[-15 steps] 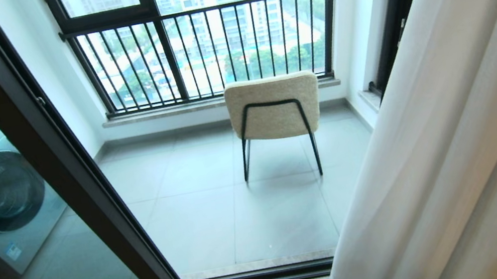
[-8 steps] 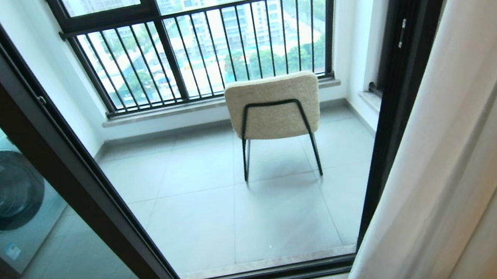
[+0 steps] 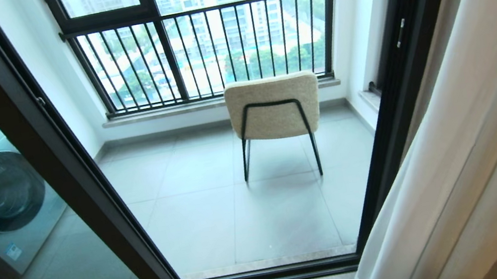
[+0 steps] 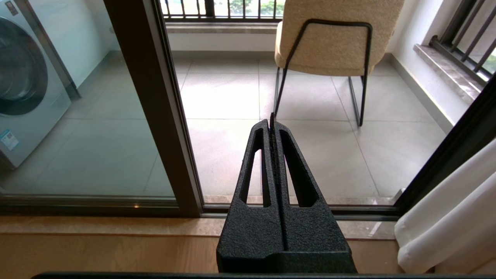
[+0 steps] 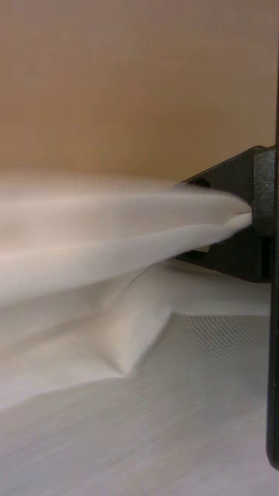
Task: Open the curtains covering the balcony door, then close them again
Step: Pull the inner curtains open on both sides
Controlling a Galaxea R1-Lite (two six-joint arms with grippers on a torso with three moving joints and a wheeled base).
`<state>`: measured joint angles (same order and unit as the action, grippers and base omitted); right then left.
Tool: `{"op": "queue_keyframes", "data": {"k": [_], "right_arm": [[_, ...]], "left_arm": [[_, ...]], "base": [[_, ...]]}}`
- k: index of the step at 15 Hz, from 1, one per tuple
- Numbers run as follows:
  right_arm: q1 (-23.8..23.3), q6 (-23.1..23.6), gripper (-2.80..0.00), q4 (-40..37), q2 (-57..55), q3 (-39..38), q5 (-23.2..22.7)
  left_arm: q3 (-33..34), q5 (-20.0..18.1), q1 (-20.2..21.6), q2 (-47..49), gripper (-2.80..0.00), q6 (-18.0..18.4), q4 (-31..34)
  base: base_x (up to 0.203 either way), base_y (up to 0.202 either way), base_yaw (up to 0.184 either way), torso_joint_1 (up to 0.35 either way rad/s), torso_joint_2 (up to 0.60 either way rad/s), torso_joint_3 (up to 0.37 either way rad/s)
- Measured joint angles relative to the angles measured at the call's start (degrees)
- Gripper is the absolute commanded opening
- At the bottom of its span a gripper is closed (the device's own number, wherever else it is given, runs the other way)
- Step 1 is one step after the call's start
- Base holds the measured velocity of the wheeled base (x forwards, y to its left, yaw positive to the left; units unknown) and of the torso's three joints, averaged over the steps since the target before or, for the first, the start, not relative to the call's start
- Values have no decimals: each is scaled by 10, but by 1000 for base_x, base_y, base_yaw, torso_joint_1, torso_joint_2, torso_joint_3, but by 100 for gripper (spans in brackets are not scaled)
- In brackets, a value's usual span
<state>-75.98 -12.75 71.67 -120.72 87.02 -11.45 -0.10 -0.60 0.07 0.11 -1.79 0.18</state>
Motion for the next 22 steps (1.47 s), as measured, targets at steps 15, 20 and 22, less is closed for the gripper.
{"op": "queue_keyframes", "data": {"k": [15, 20, 22], "right_arm": [[48, -163, -280, 46, 375, -305, -420], [212, -164, -280, 40, 435, -372, -447], [275, -162, -280, 41, 445, -402, -447]], "left_arm": [[0, 0, 0, 0, -280, 0, 0], [0, 0, 0, 0, -280, 0, 0], [0, 0, 0, 0, -280, -1, 0]], "base": [[0, 0, 0, 0, 0, 0], [0, 0, 0, 0, 0, 0], [0, 0, 0, 0, 0, 0]]}}
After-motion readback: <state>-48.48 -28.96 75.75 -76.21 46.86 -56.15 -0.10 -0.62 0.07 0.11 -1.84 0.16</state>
